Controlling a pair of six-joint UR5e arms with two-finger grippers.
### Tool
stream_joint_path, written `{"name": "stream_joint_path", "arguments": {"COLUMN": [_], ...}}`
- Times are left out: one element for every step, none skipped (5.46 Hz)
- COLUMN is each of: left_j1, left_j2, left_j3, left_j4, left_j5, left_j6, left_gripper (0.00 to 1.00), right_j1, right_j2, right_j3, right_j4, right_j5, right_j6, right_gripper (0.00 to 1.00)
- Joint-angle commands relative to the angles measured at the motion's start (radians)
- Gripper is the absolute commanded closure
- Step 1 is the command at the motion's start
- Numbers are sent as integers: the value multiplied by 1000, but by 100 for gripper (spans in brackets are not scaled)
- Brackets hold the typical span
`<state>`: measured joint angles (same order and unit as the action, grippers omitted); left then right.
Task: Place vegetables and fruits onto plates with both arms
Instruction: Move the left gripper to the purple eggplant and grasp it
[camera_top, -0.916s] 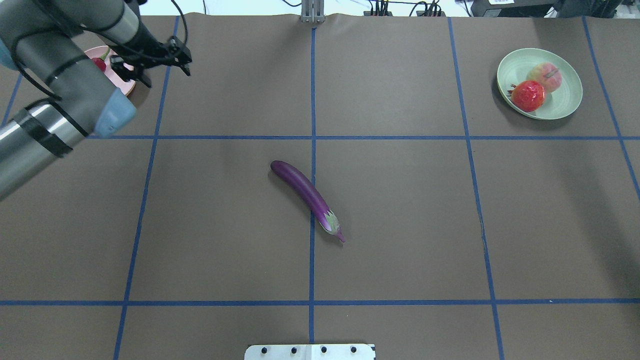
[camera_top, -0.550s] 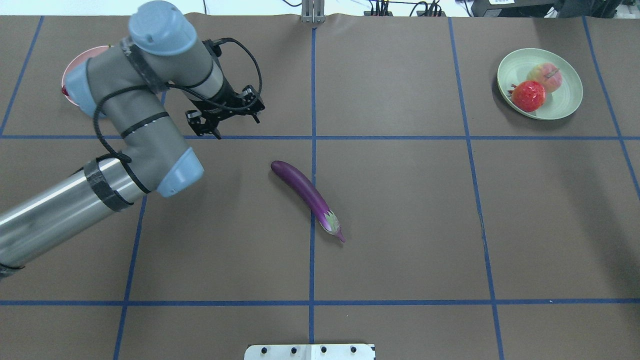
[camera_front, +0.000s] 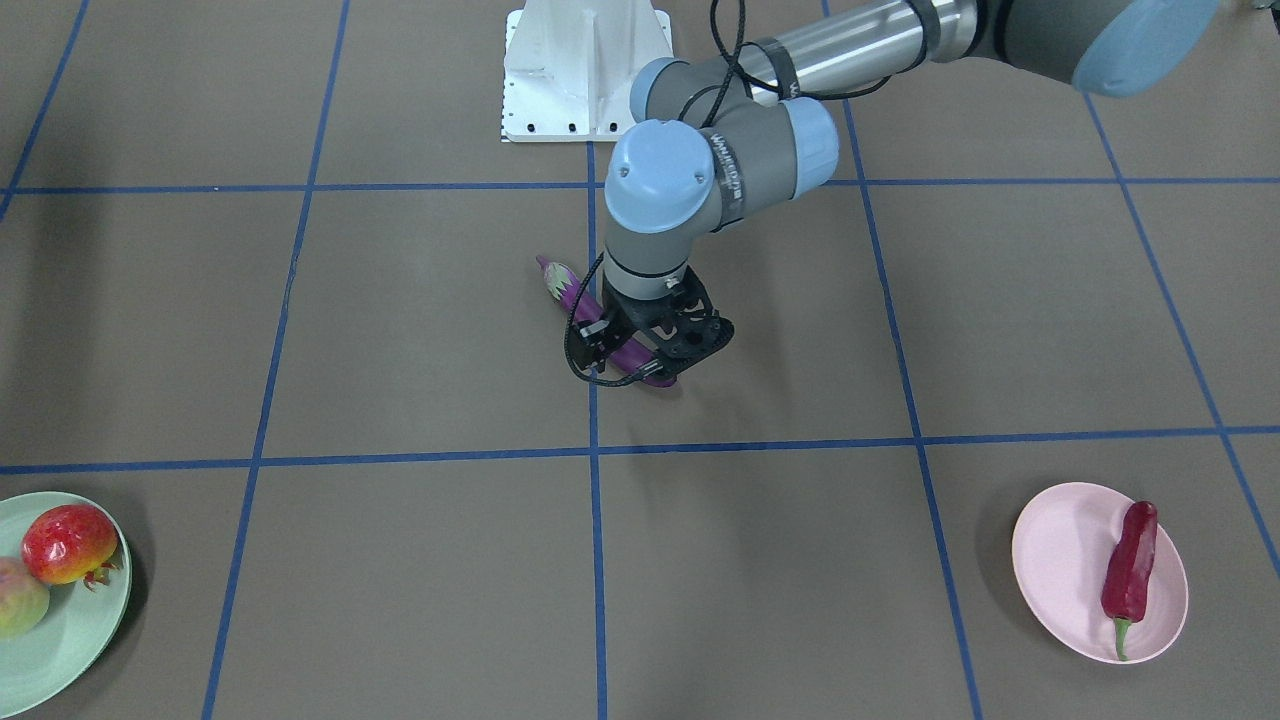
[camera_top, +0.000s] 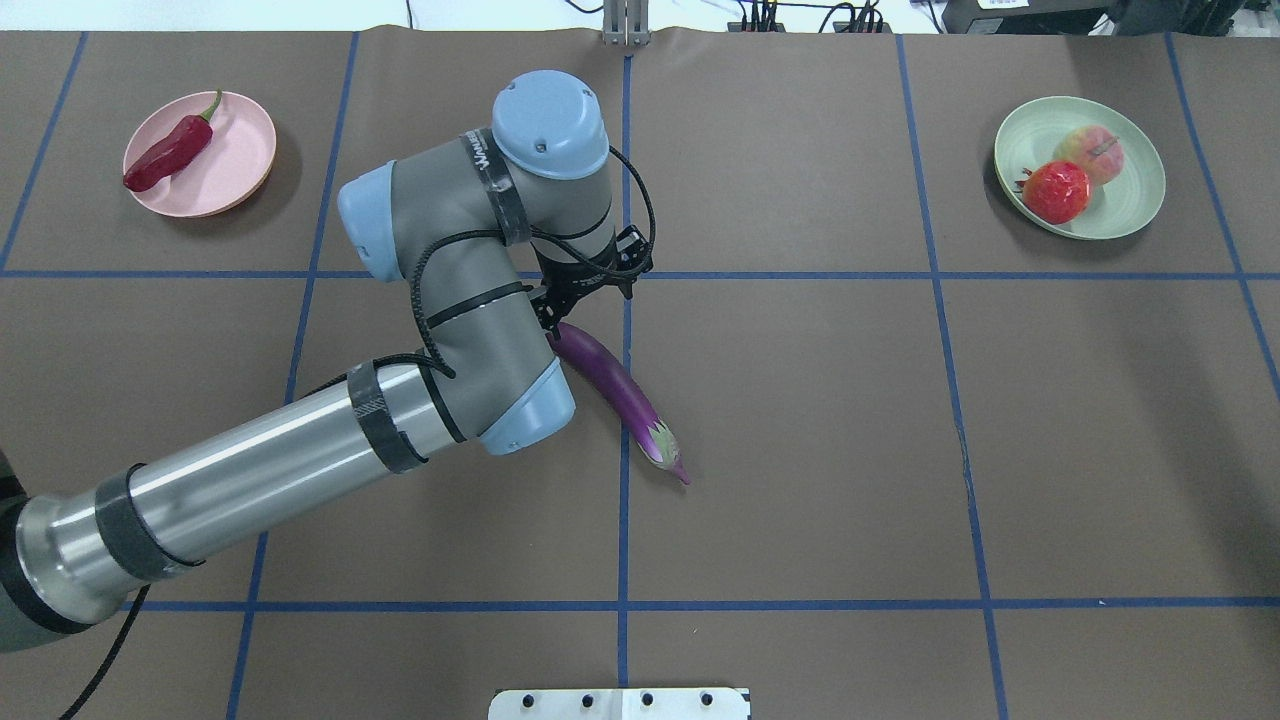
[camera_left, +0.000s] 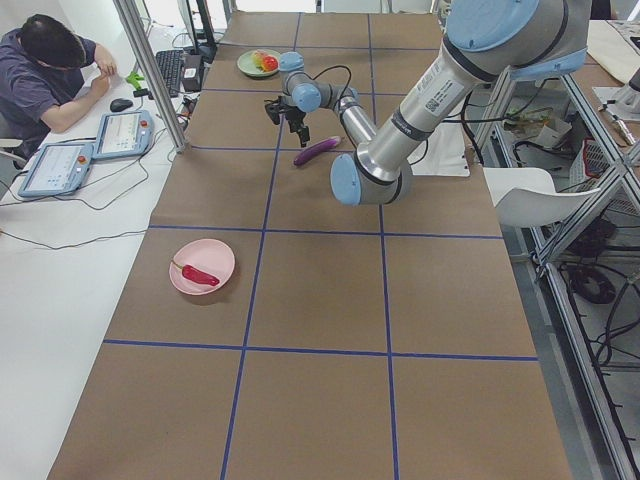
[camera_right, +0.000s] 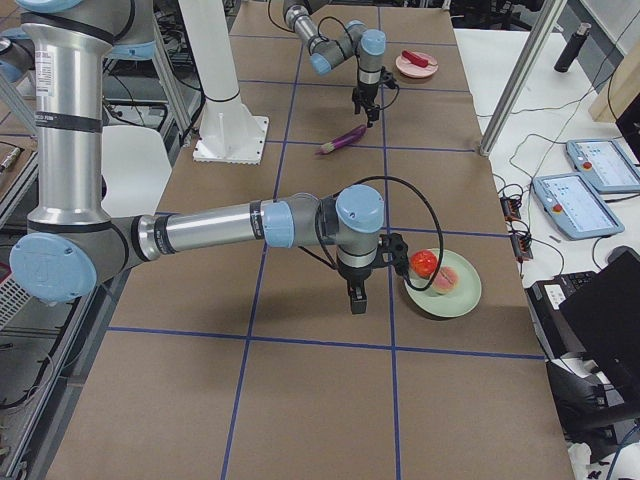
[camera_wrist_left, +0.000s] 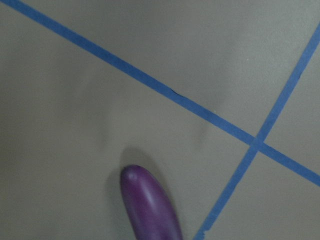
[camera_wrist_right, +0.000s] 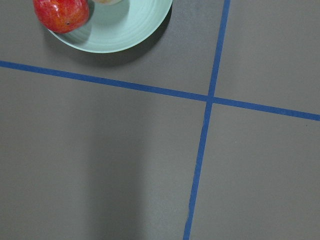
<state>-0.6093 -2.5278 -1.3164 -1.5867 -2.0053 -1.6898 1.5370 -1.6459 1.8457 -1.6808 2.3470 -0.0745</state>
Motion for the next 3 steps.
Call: {"name": "stream_joint_path", "arguments": {"left_j1": [46,55,68], "left_j2": [-23,-17,-3], "left_j3": [61,63,63], "left_j4": [2,4,1], "left_j5": [51,52,51], "left_j6": [-30,-28,-30], "left_gripper": [0,0,0], "right_j1": [0,0,0], "right_j2": [0,0,1], "right_j3": [0,0,0], "right_j4": [3,3,3], "right_j5": [-2,-2,-2], "right_j6": [1,1,1], "right_gripper": [0,0,0]}}
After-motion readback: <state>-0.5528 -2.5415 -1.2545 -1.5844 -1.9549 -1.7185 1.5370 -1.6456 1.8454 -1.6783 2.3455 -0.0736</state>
